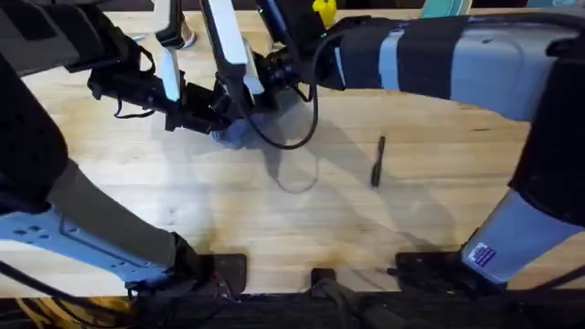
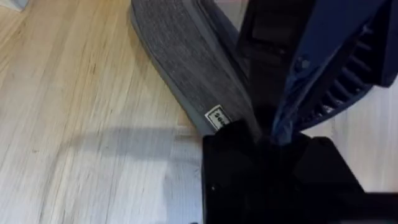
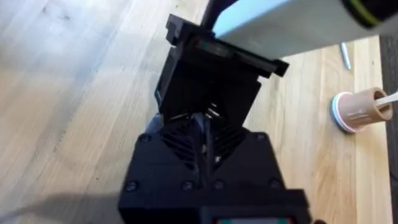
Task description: Unzip the bag, pick up the pens from the table one at a time and place them inside, then zip the bag closed.
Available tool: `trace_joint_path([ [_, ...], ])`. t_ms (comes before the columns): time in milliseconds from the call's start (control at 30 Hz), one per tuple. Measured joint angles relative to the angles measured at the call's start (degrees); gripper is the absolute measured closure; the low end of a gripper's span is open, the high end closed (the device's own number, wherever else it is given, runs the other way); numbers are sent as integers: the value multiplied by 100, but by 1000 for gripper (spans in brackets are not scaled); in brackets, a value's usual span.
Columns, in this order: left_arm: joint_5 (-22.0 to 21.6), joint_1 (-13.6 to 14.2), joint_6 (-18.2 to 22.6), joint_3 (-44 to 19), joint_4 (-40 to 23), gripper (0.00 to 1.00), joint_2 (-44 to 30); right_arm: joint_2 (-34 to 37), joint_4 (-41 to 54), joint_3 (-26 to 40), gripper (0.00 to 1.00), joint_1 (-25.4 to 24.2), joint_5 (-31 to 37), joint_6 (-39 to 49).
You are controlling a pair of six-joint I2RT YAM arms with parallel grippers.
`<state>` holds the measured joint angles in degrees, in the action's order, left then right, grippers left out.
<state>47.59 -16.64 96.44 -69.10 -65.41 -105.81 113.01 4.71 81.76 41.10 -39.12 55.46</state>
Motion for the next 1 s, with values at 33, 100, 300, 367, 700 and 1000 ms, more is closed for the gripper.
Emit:
trace_joint_path([
  [33, 3, 0, 0, 0, 0, 958, 1, 0, -6, -2, 907, -35, -71, -13],
  [100, 4, 10, 0, -2, 25, 958, 1, -11, -148, -4, 694, -114, -445, -60],
  [300, 1, 34, 0, 0, 33, 958, 1, -353, 44, 2, 14, -508, -1212, -87],
  [367, 1, 37, 0, -2, 33, 958, 1, -420, 180, 9, 8, -756, -1311, -91],
  [700, 1, 37, 0, -2, 37, 958, 1, -442, 1407, 15, 7, -1731, -1385, -109],
  [1000, 63, 52, 15, 0, 78, 553, 1, -441, 1801, 15, 8, -1962, -1362, -257],
])
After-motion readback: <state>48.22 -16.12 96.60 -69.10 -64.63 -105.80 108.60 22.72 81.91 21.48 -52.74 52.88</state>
